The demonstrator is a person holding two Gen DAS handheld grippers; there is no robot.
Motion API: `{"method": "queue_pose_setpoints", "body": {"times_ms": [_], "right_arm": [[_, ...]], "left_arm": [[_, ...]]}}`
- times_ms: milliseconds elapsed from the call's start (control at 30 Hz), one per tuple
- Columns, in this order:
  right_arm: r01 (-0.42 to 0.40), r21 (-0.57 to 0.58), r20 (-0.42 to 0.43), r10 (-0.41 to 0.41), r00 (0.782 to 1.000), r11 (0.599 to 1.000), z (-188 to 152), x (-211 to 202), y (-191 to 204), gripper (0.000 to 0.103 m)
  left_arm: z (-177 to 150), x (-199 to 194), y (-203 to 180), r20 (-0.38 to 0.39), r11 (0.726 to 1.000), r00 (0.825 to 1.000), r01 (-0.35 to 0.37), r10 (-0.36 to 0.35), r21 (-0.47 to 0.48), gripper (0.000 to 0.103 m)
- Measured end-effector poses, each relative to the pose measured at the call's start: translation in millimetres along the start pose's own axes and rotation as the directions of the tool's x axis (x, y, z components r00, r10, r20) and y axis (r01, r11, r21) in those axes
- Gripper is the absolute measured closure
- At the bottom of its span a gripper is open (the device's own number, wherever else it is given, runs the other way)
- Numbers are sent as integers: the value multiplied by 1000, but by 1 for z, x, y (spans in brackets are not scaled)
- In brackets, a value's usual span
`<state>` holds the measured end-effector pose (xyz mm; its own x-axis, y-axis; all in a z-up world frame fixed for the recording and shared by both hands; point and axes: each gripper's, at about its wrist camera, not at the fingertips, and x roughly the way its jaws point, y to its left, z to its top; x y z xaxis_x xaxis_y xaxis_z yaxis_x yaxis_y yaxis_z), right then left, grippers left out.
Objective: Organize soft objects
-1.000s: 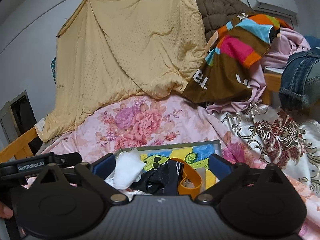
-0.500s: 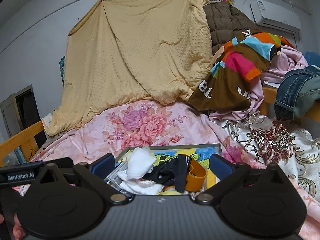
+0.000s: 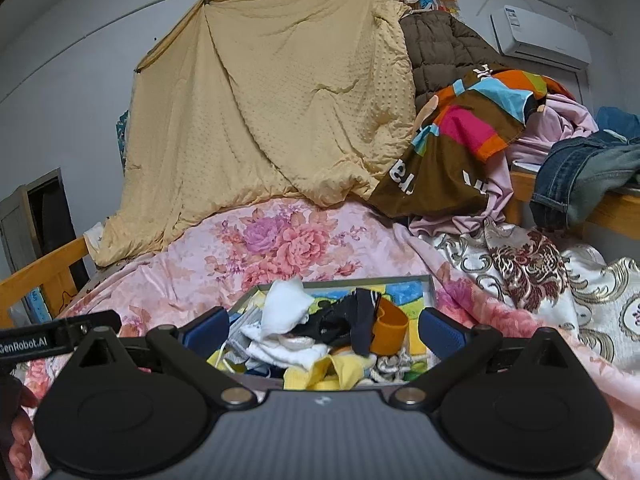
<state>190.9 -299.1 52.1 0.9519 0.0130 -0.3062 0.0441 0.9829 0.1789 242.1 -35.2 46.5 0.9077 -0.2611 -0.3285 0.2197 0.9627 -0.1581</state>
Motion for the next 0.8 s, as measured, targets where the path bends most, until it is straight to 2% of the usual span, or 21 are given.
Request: {"method": "queue_pose_setpoints", "body": {"times_ms": [800], "right_arm": [[7,-17,-15,-7,1000,1000,-30,-23,14,0]], "left_arm": [[-26,-34,15,-4,997,997,-76,76,-5,1]]}}
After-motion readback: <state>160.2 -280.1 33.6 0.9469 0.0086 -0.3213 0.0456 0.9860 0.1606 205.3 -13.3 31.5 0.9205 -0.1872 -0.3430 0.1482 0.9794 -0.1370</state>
